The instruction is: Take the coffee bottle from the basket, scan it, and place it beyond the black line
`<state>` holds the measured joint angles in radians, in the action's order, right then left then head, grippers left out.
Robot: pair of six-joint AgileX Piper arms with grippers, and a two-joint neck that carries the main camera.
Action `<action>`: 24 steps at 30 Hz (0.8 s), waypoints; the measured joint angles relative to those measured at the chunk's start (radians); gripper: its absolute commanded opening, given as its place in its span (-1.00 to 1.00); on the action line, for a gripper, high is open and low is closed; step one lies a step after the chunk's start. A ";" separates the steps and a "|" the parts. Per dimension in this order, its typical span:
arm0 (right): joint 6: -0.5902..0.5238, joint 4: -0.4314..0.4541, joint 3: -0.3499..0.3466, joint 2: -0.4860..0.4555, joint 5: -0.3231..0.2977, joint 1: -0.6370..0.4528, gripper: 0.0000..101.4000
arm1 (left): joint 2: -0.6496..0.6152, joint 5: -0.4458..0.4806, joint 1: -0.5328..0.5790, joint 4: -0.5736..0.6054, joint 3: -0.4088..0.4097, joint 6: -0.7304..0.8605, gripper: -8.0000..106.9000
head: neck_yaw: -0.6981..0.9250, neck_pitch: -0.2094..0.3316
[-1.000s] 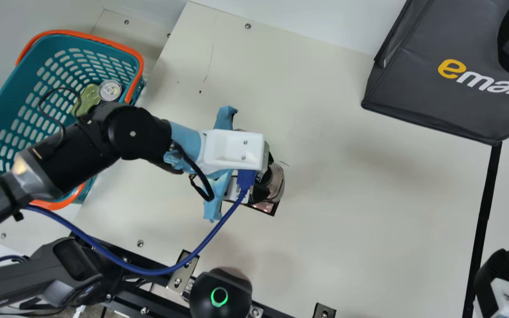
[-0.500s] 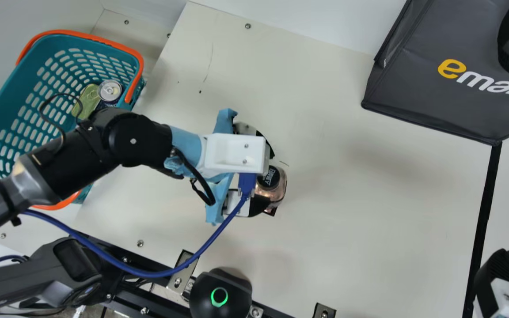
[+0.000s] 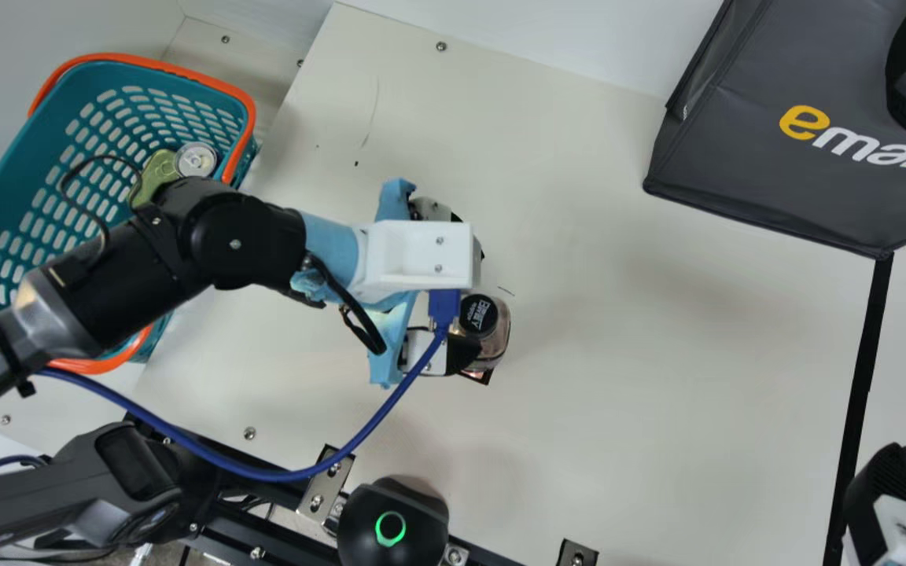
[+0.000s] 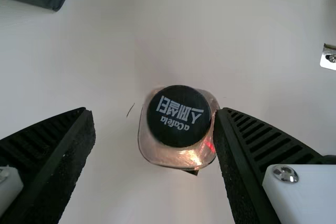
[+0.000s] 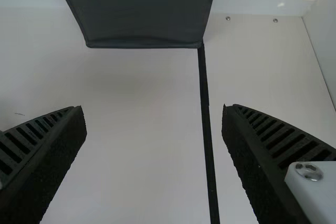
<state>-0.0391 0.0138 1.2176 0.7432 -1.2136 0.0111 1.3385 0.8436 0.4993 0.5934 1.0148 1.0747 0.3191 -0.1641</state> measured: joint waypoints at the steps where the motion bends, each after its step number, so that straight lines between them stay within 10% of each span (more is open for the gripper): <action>1: 0.000 0.000 0.000 0.000 0.000 0.000 0.79 | 0.000 0.008 0.000 -0.012 0.008 -0.019 0.71 | 0.000 0.000; 24: 0.000 0.000 0.000 0.000 0.000 0.000 0.79 | -0.063 0.102 0.088 -0.193 0.104 -0.434 0.71 | 0.000 0.000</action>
<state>-0.0391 0.0138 1.2176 0.7432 -1.2136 0.0111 1.2753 0.9454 0.5870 0.4003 1.1185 0.6404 0.3191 -0.1641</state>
